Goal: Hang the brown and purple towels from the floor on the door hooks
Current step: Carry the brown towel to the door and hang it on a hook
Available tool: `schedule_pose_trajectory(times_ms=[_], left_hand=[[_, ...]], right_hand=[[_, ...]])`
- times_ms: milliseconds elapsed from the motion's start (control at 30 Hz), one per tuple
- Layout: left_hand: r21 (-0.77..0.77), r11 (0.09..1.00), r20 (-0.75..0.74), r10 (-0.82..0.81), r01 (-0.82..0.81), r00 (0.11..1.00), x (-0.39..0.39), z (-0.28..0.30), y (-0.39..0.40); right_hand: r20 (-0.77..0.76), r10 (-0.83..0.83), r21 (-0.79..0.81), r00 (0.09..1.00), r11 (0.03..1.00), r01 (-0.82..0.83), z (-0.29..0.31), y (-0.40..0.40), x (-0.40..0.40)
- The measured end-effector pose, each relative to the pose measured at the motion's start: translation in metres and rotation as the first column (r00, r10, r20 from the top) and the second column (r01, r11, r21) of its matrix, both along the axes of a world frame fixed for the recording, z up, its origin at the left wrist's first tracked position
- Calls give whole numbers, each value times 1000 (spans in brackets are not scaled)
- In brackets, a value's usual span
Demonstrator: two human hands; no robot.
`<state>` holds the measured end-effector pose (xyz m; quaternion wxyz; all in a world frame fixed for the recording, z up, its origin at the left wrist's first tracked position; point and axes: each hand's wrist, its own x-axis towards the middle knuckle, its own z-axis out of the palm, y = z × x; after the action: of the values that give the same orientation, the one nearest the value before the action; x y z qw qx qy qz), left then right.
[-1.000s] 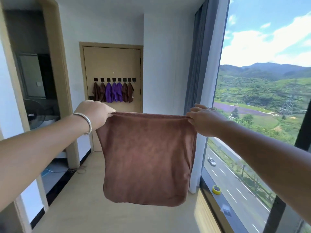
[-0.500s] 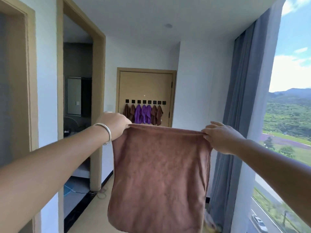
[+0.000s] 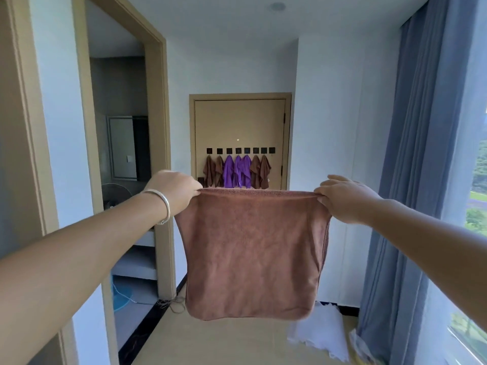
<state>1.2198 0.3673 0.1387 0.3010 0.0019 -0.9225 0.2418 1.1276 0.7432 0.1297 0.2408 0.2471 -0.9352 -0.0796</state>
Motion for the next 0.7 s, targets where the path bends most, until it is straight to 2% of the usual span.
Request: schedule_pose_trajectory(times_ms=[267, 533, 700], left_hand=[[23, 999, -3, 41, -41, 999, -96, -1, -4], [26, 994, -8, 103, -103, 995, -214, 14, 26], [3, 994, 3, 108, -108, 994, -277, 7, 36]], right_hand=[[3, 48, -24, 999, 999, -48, 1, -10, -114], [3, 57, -88, 998, 995, -57, 14, 7, -234], [7, 64, -68, 998, 996, -63, 11, 17, -299]])
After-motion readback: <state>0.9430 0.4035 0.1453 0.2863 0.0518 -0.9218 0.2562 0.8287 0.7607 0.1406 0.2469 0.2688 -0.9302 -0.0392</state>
